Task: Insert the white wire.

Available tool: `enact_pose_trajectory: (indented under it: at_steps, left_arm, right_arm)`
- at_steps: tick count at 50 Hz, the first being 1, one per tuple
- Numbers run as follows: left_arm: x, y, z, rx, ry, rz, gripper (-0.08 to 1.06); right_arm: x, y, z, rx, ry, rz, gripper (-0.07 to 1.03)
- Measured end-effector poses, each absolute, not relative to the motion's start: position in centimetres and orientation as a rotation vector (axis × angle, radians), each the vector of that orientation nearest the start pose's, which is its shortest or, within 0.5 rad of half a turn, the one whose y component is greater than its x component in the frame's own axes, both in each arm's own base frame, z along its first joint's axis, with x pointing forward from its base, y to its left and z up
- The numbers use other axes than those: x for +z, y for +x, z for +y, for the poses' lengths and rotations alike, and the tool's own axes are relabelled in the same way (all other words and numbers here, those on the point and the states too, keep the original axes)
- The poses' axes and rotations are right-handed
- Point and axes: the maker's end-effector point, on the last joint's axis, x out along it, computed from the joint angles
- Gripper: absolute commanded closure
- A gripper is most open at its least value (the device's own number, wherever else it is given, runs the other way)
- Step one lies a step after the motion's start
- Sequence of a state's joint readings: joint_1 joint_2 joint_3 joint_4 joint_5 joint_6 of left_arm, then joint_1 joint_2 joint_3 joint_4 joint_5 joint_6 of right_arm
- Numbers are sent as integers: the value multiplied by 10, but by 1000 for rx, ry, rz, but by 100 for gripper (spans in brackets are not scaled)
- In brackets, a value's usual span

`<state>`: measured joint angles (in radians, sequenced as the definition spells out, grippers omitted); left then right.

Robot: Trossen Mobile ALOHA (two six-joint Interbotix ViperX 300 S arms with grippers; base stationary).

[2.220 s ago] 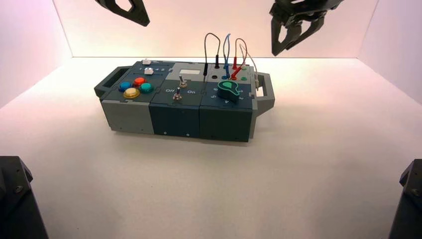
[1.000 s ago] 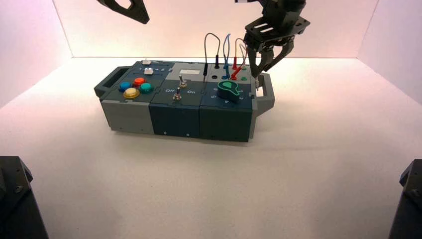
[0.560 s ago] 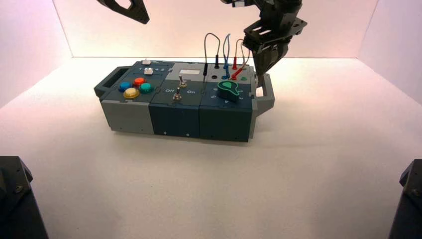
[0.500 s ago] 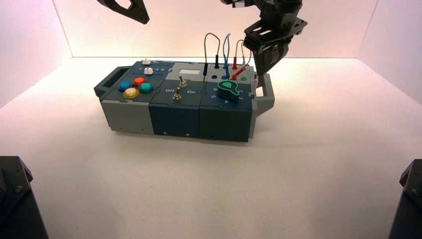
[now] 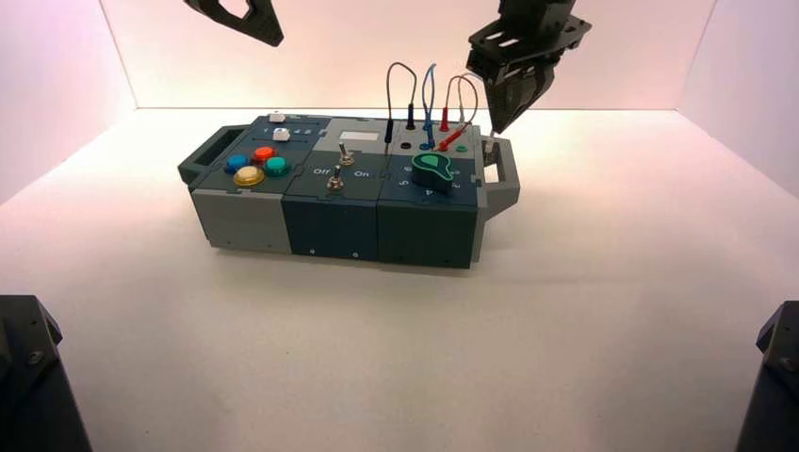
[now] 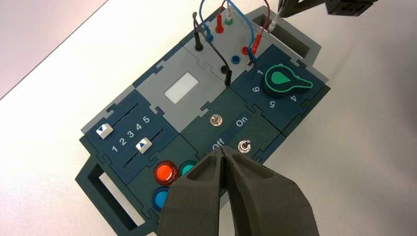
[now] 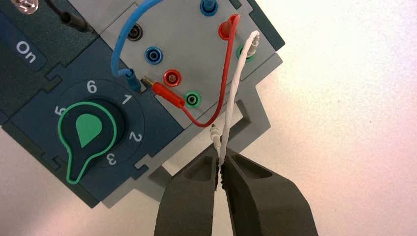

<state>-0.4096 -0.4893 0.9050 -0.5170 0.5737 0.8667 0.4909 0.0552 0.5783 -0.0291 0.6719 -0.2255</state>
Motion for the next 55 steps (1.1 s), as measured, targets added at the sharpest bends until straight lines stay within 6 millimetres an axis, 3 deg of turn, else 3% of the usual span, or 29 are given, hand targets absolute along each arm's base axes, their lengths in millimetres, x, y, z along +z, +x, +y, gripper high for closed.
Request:
enact_pose_trajectory:
  at_steps: [15, 38, 55]
  left_arm:
    - [162, 247, -158, -815, 438, 793, 101]
    - [161, 248, -158, -813, 438, 795, 101]
    - [160, 248, -158, -813, 439, 798, 101]
  right_arm:
    - [90, 324, 170, 562, -523, 1190, 98]
    - [93, 318, 190, 606, -537, 1159, 99]
    - [91, 324, 193, 607, -535, 1137, 99]
